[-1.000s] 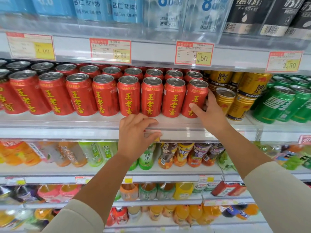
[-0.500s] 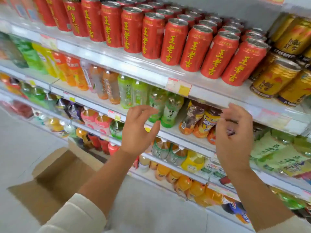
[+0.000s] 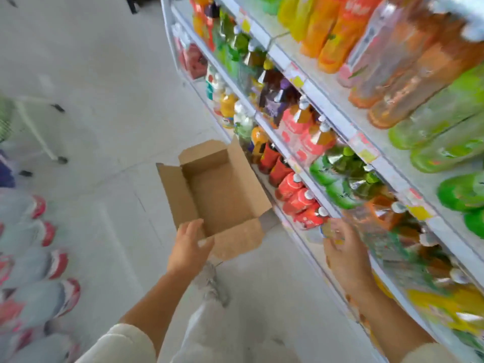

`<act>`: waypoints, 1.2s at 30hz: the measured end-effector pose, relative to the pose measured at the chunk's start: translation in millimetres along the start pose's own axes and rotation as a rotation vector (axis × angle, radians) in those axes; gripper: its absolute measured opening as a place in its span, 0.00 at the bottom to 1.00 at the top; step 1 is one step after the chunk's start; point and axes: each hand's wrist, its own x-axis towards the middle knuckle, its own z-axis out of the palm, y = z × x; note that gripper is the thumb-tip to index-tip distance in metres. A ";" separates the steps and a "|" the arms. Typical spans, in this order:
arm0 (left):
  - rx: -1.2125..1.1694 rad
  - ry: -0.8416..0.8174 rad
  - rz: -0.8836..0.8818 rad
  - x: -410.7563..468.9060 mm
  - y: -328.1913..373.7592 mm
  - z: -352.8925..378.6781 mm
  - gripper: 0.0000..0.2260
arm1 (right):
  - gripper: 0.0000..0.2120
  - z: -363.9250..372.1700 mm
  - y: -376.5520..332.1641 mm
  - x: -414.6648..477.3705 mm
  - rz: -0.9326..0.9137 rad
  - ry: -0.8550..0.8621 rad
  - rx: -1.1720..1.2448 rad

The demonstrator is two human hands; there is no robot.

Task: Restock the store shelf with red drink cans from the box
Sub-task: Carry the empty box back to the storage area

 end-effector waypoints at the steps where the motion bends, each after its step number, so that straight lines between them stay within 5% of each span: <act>1: -0.007 0.000 -0.045 15.5 -18.4 -4.1 0.25 | 0.15 23.6 -2.7 15.8 -0.005 -0.045 -0.028; 11: -0.097 0.048 -0.362 179.7 -140.0 29.8 0.24 | 0.22 232.4 7.7 195.6 -0.020 -0.322 -0.162; 18: -0.120 0.128 -0.488 291.6 -220.0 101.8 0.35 | 0.33 350.2 62.2 324.7 0.008 -0.432 -0.265; 26: -0.341 0.252 -0.649 352.9 -261.4 139.1 0.37 | 0.34 400.3 111.4 393.1 0.047 -0.433 -0.330; 36: -0.467 0.277 -0.621 352.3 -255.7 130.0 0.20 | 0.24 406.6 117.3 394.1 -0.024 -0.414 -0.179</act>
